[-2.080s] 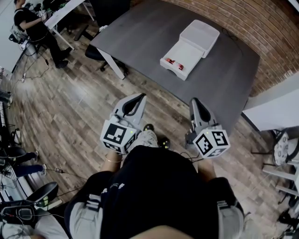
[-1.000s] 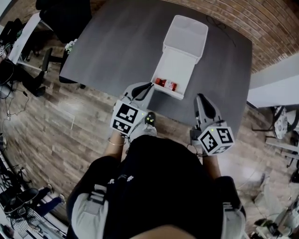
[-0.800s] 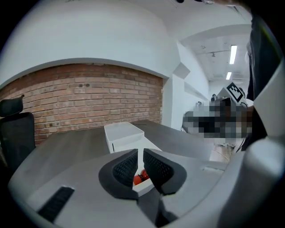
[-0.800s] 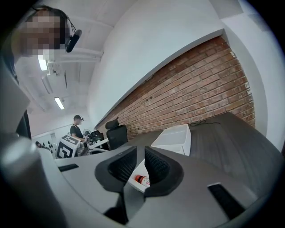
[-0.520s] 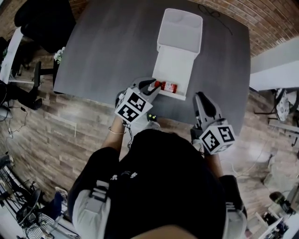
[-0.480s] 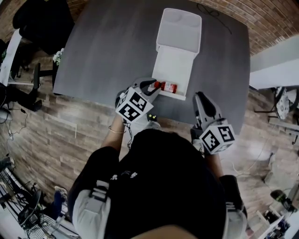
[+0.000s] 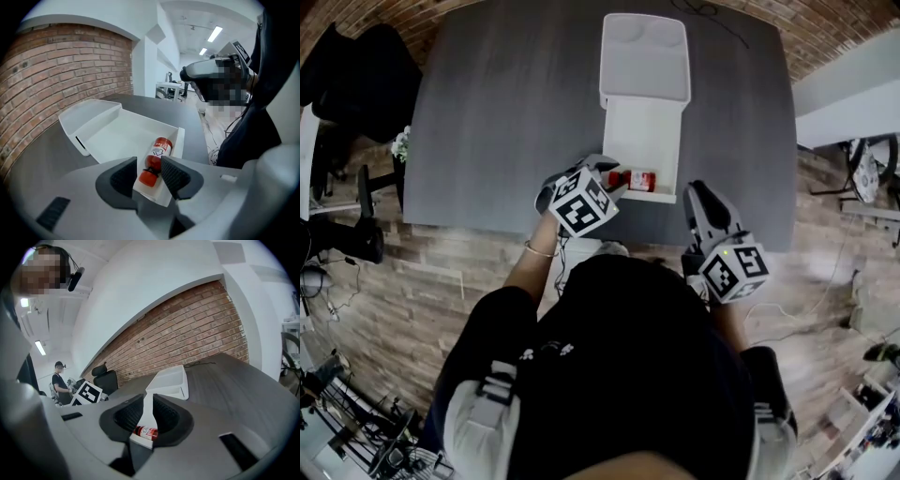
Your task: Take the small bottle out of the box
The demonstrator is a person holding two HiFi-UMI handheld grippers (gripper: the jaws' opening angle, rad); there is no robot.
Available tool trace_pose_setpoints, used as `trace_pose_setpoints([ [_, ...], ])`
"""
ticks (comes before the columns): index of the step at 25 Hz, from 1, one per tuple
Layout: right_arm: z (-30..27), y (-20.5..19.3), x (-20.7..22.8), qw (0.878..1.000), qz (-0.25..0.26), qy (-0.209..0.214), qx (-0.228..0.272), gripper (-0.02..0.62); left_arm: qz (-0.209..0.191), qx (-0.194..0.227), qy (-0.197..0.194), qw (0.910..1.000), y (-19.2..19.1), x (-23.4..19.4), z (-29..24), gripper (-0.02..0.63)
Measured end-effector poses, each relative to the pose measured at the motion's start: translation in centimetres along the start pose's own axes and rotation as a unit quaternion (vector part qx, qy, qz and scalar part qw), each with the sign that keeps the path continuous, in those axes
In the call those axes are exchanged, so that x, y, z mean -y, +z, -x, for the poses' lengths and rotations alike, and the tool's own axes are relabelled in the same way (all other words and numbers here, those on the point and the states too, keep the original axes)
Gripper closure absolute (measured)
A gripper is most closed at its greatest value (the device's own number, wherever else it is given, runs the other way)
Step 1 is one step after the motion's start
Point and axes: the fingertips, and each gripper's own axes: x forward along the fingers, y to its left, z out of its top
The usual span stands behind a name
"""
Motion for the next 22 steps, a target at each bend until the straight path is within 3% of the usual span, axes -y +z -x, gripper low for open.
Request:
trace_pose_setpoints([
  [9,-1.0,0.5,0.4,1.000,0.006,-0.008,0.004,0.531,-0.008,-0.016,-0.044,0.9988,0.1,0.7,-1.7,0.448],
  [13,-1.7,0.8,1.0,1.000,0.020,0.013,-0.018,0.520,-0.005,-0.019,-0.039,0.9990,0.8,0.5,-2.5,0.448],
  [16,-2.9,0.2,1.3,0.996,0.067,0.038,-0.056,0.496,0.016,-0.026,-0.034,0.9990,1.0,0.6,-2.9,0.448],
  [19,-4.5,-1.7,0.7,0.978,0.154,0.079,-0.120,0.484,0.028,-0.031,-0.025,0.9988,0.8,0.5,-3.2,0.449],
  [22,-5.9,-5.0,0.1,0.943,0.232,0.129,-0.201,0.454,0.036,-0.030,-0.017,0.9988,0.9,0.4,-3.5,0.448],
])
